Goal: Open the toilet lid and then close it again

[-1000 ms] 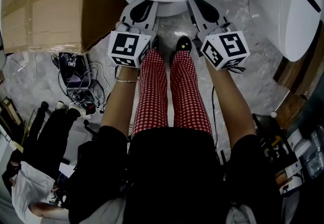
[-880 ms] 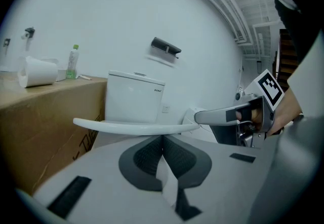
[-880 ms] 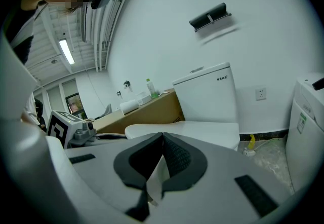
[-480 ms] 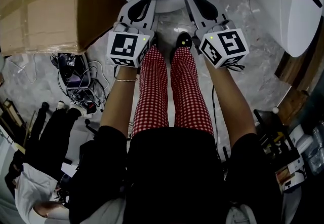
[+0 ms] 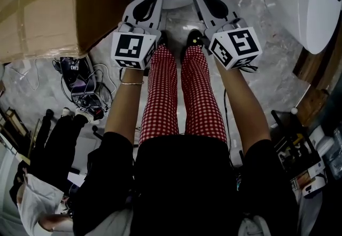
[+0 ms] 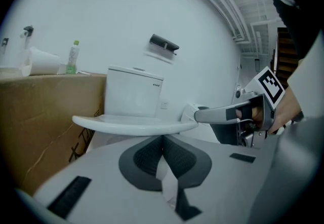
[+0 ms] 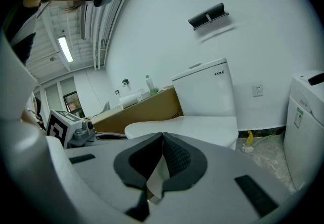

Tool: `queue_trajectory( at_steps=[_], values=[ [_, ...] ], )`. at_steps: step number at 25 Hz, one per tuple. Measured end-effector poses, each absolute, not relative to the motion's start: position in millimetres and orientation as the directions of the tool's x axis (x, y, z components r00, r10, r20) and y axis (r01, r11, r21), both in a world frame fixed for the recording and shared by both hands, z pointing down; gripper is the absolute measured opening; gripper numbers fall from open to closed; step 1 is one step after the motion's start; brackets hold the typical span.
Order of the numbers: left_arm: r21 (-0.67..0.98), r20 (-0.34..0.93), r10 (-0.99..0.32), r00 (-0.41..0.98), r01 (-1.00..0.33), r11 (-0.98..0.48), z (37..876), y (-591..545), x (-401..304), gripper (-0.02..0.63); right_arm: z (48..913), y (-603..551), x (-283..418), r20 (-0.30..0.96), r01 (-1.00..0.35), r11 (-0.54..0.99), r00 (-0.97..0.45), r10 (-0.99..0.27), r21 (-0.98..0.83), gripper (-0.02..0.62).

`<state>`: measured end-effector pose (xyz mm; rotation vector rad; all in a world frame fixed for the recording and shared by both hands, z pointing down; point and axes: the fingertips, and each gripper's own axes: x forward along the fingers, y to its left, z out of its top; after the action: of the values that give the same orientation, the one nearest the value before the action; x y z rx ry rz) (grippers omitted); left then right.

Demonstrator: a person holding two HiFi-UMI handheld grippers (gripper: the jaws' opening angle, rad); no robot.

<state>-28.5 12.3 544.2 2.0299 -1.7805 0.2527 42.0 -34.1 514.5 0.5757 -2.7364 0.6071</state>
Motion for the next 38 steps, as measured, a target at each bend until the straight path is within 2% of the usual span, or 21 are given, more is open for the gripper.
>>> queue_trajectory(
  at_steps=[38],
  values=[
    [0.245,0.436,-0.872,0.222,-0.962,-0.122,600,31,-16,0.003,567,-12,48,0.387,-0.447,0.840,-0.865,-0.319,-0.306,0.018]
  ],
)
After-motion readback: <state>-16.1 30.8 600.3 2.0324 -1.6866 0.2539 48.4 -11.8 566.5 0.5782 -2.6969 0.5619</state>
